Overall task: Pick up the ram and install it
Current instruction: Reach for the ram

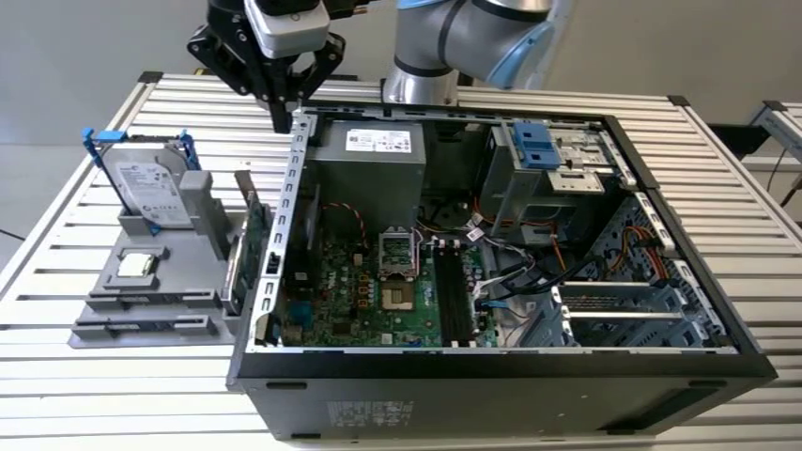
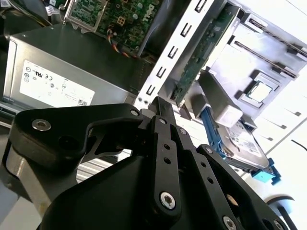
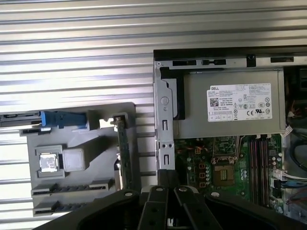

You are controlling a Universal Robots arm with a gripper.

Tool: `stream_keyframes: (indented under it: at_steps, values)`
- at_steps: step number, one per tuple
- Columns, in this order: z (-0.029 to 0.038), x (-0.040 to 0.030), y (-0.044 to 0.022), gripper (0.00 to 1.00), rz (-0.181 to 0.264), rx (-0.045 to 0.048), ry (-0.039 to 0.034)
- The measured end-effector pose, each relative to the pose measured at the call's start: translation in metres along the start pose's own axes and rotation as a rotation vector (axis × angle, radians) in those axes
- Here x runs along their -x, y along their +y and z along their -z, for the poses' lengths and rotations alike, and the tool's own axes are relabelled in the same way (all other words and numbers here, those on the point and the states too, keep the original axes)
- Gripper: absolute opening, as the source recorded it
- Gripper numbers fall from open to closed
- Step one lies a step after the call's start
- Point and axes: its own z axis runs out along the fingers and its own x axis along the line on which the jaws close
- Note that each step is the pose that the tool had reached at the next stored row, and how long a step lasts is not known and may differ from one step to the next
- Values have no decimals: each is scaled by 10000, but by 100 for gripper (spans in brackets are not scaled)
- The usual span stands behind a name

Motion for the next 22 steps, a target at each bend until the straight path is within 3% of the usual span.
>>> stream_keyframes:
  at_steps: [22]
  values:
    - [5, -196, -27, 0, 1, 0, 0]
